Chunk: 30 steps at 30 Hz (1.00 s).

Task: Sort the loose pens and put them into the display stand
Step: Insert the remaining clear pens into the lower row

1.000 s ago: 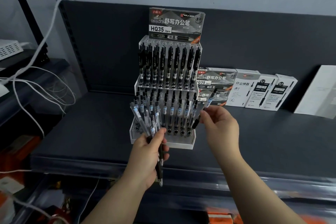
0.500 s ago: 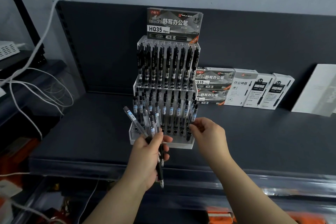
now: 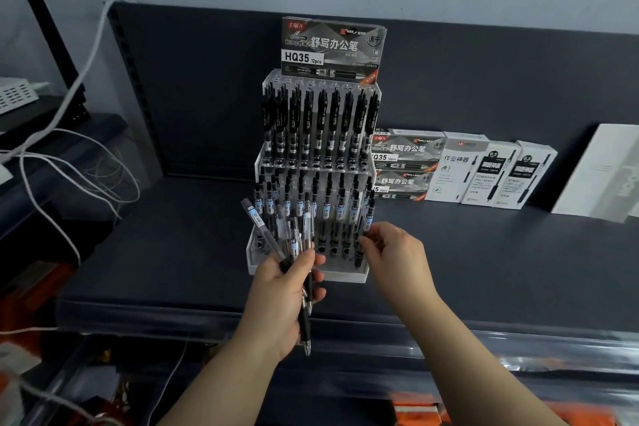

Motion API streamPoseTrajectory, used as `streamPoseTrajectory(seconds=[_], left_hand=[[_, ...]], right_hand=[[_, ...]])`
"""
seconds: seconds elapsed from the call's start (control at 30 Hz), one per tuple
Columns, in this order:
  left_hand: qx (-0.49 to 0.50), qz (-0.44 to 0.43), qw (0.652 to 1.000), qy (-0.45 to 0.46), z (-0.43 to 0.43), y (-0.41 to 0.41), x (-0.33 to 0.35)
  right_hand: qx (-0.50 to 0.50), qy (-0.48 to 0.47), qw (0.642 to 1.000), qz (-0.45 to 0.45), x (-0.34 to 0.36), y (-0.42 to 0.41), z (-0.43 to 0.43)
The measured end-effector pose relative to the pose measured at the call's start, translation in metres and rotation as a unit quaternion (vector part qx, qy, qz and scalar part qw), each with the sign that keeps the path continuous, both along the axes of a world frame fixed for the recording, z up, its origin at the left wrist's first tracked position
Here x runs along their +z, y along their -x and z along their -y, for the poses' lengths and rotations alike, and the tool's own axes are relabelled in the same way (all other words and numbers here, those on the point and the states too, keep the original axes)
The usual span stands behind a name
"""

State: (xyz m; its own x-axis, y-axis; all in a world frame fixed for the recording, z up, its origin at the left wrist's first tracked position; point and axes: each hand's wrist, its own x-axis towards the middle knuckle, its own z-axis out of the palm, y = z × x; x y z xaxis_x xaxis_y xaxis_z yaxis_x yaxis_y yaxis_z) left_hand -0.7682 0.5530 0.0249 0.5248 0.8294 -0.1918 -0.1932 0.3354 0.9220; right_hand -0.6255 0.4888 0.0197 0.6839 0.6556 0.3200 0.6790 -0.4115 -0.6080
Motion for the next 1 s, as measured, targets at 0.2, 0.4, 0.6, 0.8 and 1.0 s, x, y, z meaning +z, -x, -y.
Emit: streamPoseTrajectory(seconds=[0.2,0.4,0.6,0.8,1.0], left_hand=[[0.009,0.005,1.0,0.016,0.001,0.0,0.0],[-0.008,0.014,1.0,0.013,0.002,0.001,0.002],[-0.051,0.0,0.998,-0.028,0.007,0.0,0.002],[-0.091,-0.02,0.994,-0.057,0.008,0.001,0.003],[-0.107,-0.019,0.993,-0.05,0.01,0.0,0.003]], right_hand=[[0.016,0.0,1.0,-0.016,0.003,-0.003,0.001],[-0.026,-0.079,0.992,-0.092,0.002,0.004,0.01],[0.118,-0.099,0.954,-0.258,0.017,0.032,0.012],[0.179,-0.12,0.887,-0.409,0.019,0.033,0.011],[0.148,-0.139,0.884,-0.42,0.019,0.032,0.008]])
